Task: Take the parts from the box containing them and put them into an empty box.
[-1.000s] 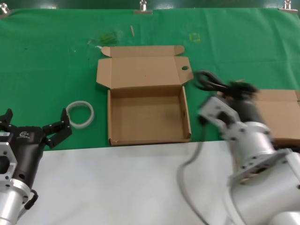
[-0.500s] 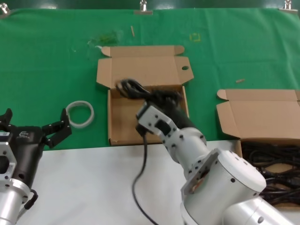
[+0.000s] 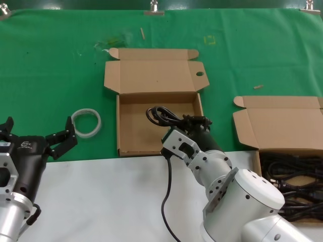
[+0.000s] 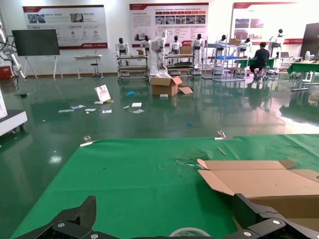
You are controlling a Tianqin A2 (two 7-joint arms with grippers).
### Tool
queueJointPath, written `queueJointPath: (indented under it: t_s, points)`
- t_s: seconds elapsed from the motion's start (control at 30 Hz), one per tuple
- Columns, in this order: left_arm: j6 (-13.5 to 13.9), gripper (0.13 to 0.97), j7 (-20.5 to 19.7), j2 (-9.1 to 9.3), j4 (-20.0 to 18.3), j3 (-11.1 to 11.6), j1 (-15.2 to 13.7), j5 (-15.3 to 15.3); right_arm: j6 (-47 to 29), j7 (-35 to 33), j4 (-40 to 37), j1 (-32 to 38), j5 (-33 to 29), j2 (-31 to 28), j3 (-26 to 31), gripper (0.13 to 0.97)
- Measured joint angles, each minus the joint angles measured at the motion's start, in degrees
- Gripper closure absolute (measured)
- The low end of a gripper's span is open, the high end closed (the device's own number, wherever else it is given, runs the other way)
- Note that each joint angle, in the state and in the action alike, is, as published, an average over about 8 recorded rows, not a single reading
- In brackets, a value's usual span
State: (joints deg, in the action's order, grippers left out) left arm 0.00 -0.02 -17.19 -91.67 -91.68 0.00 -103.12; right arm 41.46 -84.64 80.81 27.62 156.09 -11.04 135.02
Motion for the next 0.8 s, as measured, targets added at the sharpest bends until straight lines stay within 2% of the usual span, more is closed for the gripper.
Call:
queueJointPath:
  t_s: [0.23, 0.53, 0.8]
  points:
    - [0.00, 0.132, 0.00, 0.00, 0.00, 0.00, 0.00, 0.00, -0.17, 0.19, -0.10, -0.03, 0.07, 0.00, -0.04, 0.874]
    - [0.00, 0.132, 0.00, 0.00, 0.00, 0.00, 0.00, 0.00, -0.32, 0.48, -0.06, -0.13, -0.13, 0.00, -0.20, 0.805]
    - [0.00, 0.132, 0.00, 0.00, 0.00, 0.00, 0.00, 0.00, -2.77, 5.50, 0.59, -1.77, -3.27, -0.01, -2.77, 0.677]
